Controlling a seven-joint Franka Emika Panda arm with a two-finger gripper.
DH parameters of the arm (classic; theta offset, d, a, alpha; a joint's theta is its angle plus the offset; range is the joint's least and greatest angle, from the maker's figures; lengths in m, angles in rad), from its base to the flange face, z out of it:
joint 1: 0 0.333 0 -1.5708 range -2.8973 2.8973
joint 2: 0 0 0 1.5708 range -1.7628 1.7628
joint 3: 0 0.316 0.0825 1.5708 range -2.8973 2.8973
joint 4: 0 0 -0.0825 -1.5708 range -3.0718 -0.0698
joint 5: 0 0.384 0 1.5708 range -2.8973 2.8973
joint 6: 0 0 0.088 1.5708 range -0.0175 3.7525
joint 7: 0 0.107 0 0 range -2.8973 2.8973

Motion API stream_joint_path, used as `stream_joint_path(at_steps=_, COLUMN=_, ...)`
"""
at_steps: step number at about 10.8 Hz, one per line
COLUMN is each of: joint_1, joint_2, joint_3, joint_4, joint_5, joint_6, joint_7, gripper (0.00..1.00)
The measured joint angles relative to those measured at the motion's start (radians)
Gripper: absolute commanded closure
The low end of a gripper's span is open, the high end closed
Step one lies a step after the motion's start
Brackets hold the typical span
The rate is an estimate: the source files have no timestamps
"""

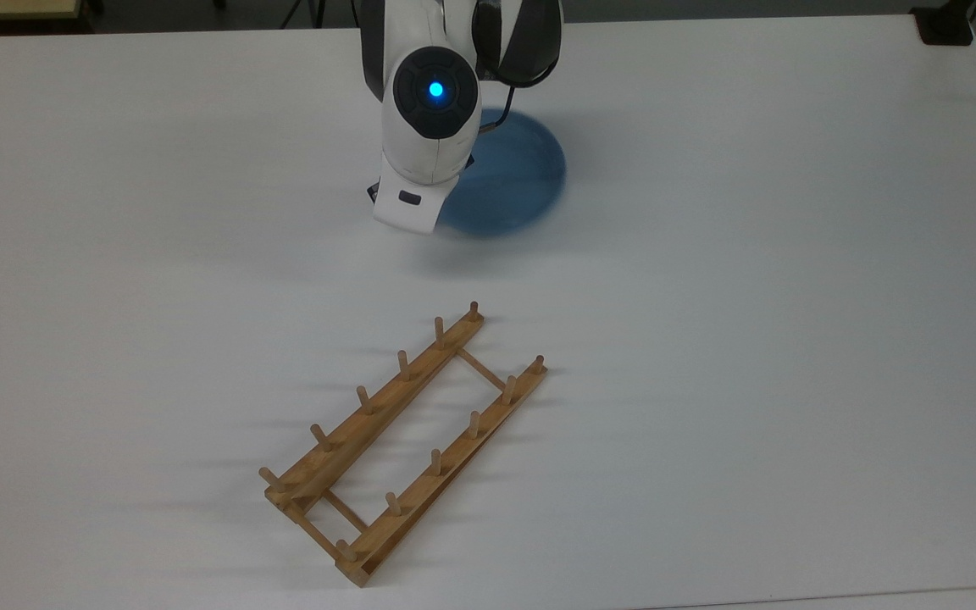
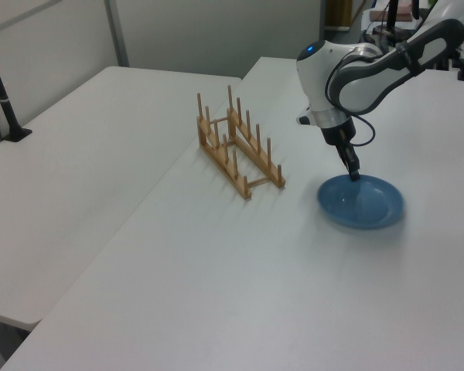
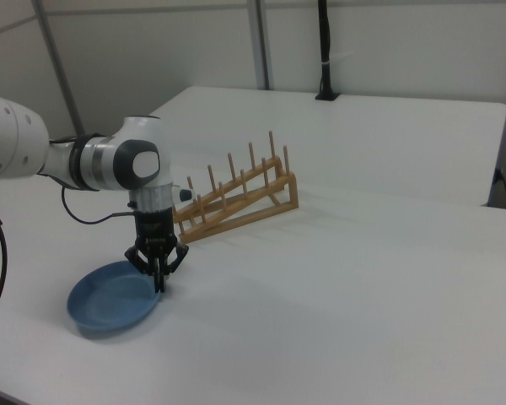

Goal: Place plate in plate rack
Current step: 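Close the gripper on the plate rim and tilt it upward, then lift the plate on edge and carry it over the wooden rack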

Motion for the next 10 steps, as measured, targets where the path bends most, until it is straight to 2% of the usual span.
stream_joint_path(at_steps=4, joint_1=-0.003, joint_2=-0.001, joint_3=-0.001, joint_4=0.048, joint_5=0.0, joint_6=-0.004, joint_7=0.0, gripper=1.0)
stream_joint_path(at_steps=8, joint_1=-0.006, joint_2=-0.008, joint_3=-0.011, joint_4=0.277, joint_5=0.0, joint_6=-0.105, joint_7=0.006, gripper=1.0)
stream_joint_path(at_steps=10, joint_1=-0.022, joint_2=-0.012, joint_3=-0.019, joint_4=0.394, joint_5=0.0, joint_6=-0.11, joint_7=0.069, gripper=1.0)
